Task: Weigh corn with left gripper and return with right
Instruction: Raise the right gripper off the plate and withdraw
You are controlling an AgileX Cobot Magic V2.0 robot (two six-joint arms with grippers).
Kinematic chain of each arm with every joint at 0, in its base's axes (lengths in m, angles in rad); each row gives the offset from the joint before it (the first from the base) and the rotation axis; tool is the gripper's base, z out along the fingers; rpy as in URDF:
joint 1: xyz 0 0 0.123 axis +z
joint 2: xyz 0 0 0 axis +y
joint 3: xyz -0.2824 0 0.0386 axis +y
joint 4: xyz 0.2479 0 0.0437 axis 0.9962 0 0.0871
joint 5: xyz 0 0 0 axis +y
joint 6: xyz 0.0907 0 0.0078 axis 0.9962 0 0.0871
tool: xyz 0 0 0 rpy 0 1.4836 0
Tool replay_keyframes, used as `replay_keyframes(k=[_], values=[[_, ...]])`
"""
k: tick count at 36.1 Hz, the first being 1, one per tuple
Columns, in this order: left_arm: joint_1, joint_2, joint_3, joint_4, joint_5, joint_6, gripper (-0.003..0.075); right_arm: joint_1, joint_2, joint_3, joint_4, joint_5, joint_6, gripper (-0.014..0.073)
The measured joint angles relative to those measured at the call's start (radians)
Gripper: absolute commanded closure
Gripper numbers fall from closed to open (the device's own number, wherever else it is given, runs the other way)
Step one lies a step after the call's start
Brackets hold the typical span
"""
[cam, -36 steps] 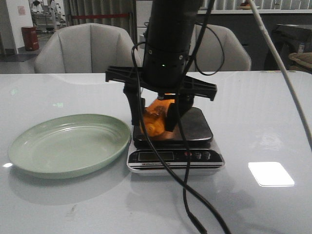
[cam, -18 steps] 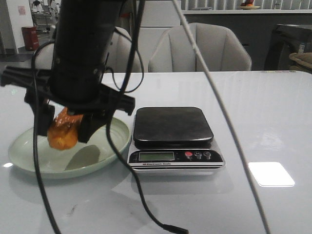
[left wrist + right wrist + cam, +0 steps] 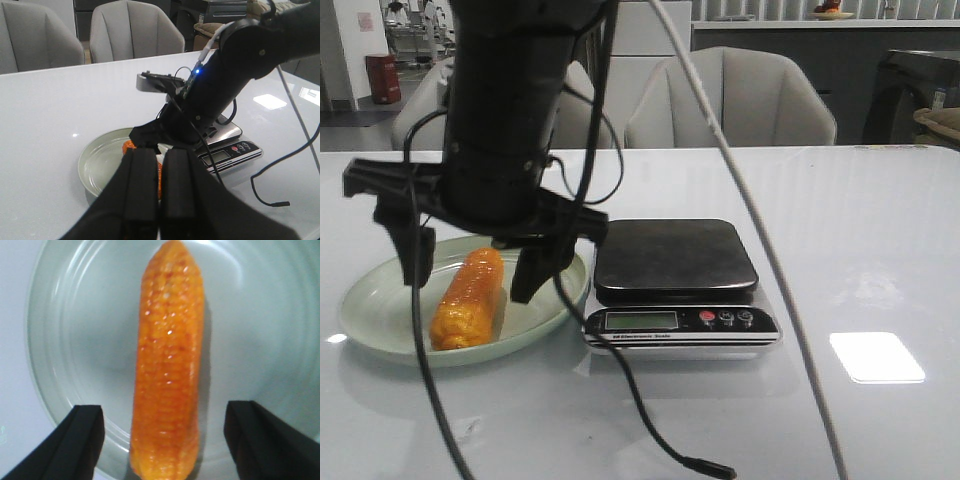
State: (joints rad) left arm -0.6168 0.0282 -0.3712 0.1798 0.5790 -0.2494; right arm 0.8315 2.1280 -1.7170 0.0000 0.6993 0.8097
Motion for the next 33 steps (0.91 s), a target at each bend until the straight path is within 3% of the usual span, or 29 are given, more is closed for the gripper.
replay_keyframes(k=[5, 12, 17, 23, 33], values=[[0.0, 0.0, 0.0, 0.0, -0.002, 0.0, 0.0606, -0.057, -0.084, 0.0, 0.0, 0.091, -0.062, -0.0003], [0.0, 0.0, 0.0, 0.0, -0.002, 0.0, 0.0606, -0.151, -0.251, 0.0, 0.0, 0.292, -0.321, -0.0003], [0.0, 0.0, 0.0, 0.0, -0.003, 0.0, 0.0606, -0.19, -0.365, 0.036, 0.025, 0.345, -0.506, -0.0003], [0.0, 0.0, 0.0, 0.0, -0.003, 0.0, 0.0607, -0.221, -0.549, 0.219, 0.065, 0.295, -0.653, -0.0003], [0.0, 0.0, 0.0, 0.0, -0.003, 0.0, 0.0607, -0.223, -0.919, 0.613, 0.071, 0.103, -0.704, -0.0003]])
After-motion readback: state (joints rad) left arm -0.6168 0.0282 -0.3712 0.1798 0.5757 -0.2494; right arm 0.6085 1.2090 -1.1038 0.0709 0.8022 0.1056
